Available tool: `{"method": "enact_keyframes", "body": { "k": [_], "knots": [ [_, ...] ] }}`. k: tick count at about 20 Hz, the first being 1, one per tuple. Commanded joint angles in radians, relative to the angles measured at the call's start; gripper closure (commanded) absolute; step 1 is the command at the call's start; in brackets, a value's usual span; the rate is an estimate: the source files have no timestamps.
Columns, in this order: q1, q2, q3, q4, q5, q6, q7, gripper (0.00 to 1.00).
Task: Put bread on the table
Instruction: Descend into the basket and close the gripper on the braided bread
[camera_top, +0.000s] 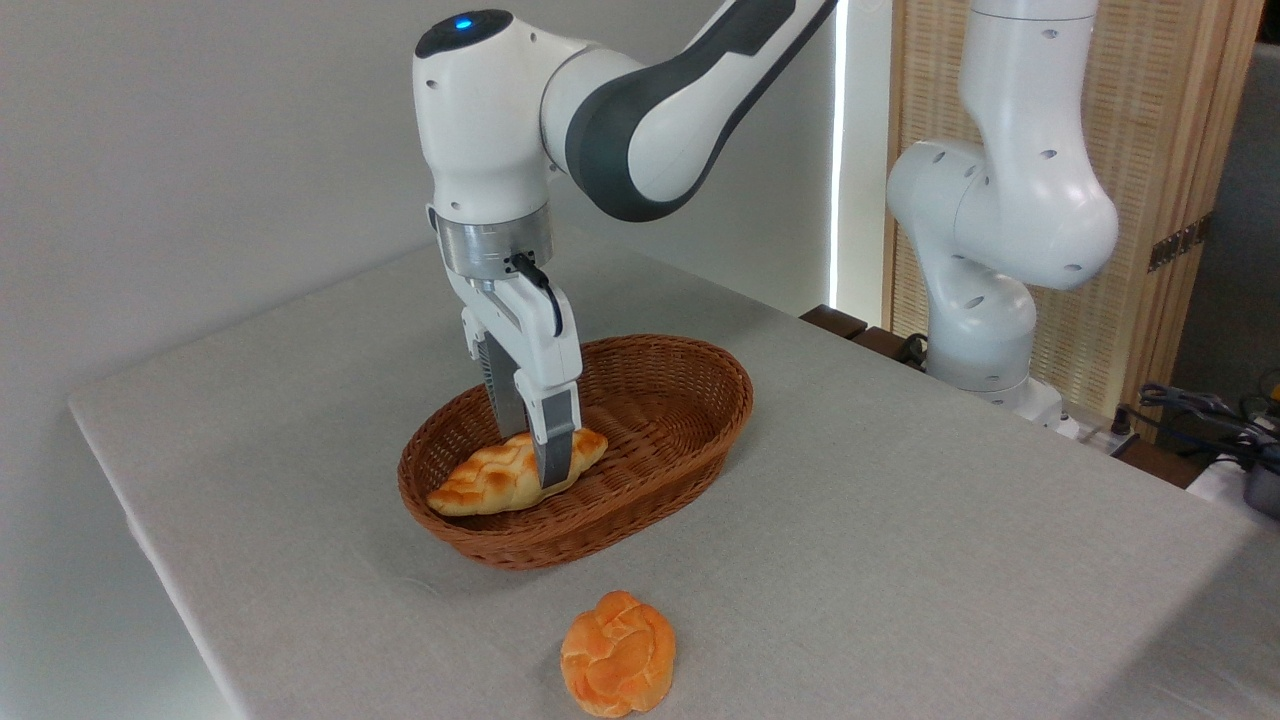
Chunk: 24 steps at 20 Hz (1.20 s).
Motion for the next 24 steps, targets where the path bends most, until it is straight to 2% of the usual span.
{"method": "enact_keyframes", "body": {
  "k": [1, 7, 13, 14, 15, 19, 21, 24],
  "knots": [
    [-0.02, 0.011, 0.008, -0.016, -0.017, 0.032, 0.004, 0.0],
    [-0.02, 0.016, 0.008, -0.025, -0.017, 0.06, 0.005, 0.01],
    [-0.02, 0.016, 0.008, -0.05, -0.017, 0.103, 0.007, 0.12],
    [-0.02, 0.017, 0.008, -0.05, -0.017, 0.11, 0.012, 0.2],
    [-0.02, 0.019, 0.006, -0.05, -0.017, 0.11, 0.013, 0.33],
    [-0.02, 0.022, 0.006, -0.05, -0.017, 0.11, 0.015, 0.58],
    [-0.02, 0.022, 0.006, -0.05, -0.017, 0.109, 0.015, 0.63],
    [-0.02, 0.022, 0.006, -0.05, -0.017, 0.104, 0.013, 0.64]
  ]
}}
